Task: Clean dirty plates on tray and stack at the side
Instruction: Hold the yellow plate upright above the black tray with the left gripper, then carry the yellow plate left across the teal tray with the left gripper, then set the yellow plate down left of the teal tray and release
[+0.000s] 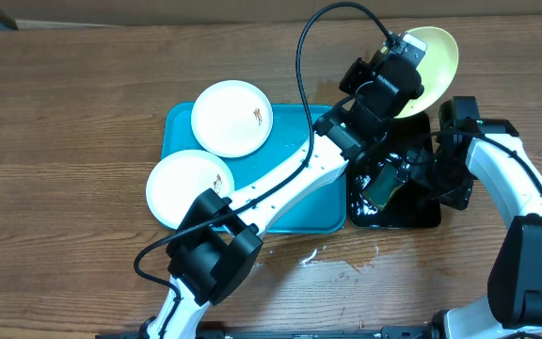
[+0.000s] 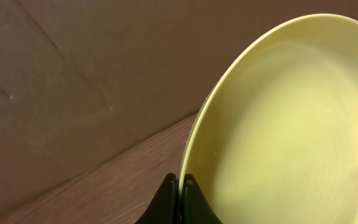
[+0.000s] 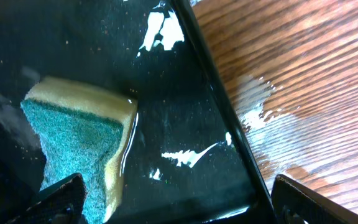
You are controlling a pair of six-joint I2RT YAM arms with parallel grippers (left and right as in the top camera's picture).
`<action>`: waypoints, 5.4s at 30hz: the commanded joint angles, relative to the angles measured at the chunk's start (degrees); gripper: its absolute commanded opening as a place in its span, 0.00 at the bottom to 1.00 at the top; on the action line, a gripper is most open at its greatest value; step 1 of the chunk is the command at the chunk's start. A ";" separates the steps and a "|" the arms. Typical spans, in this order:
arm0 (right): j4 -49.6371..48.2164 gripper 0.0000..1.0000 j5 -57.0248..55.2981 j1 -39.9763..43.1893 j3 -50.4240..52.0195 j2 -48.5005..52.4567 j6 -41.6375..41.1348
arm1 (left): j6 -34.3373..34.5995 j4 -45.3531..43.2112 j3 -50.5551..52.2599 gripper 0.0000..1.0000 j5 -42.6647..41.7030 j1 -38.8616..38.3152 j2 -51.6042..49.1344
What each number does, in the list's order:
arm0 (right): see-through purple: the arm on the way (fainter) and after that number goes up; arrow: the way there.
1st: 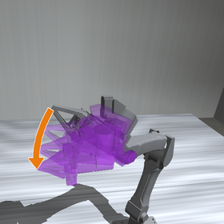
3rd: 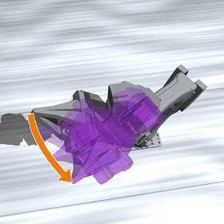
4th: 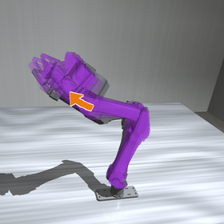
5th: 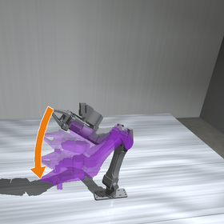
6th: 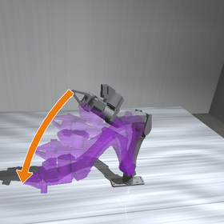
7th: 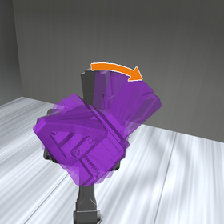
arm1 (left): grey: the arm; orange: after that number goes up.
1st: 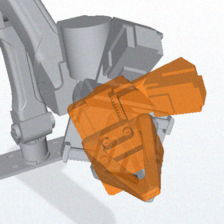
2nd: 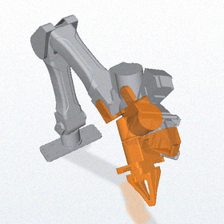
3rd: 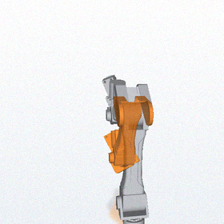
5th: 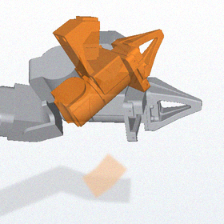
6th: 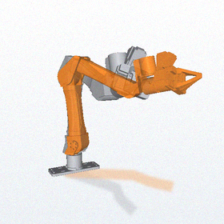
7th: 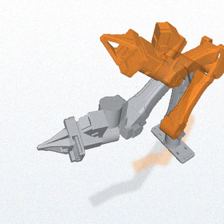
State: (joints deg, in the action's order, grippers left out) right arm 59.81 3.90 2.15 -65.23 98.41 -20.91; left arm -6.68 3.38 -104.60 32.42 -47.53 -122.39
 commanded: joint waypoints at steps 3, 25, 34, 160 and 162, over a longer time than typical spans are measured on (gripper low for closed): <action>0.44 0.97 2.62 -0.15 0.35 -1.11 0.59 | -1.05 -0.33 -1.31 0.04 1.20 0.31 0.26; 6.54 1.00 3.91 0.07 -8.85 -1.99 1.86 | -12.50 -8.04 -1.31 0.04 13.68 -2.19 0.26; 6.58 1.00 3.91 0.09 -8.90 -1.99 1.84 | -20.90 -13.70 -1.31 0.04 23.98 -6.43 0.26; 7.80 1.00 8.20 0.17 -17.73 -1.97 2.73 | 28.11 32.00 32.57 0.42 -17.94 71.25 21.14; 7.80 1.00 8.22 0.17 -17.73 -1.97 2.73 | 27.91 32.06 32.54 0.45 -20.37 71.25 21.14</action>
State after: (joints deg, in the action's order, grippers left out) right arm 67.79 11.81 2.31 -81.65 97.97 -18.37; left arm 21.06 35.31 -72.25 13.93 23.51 -102.26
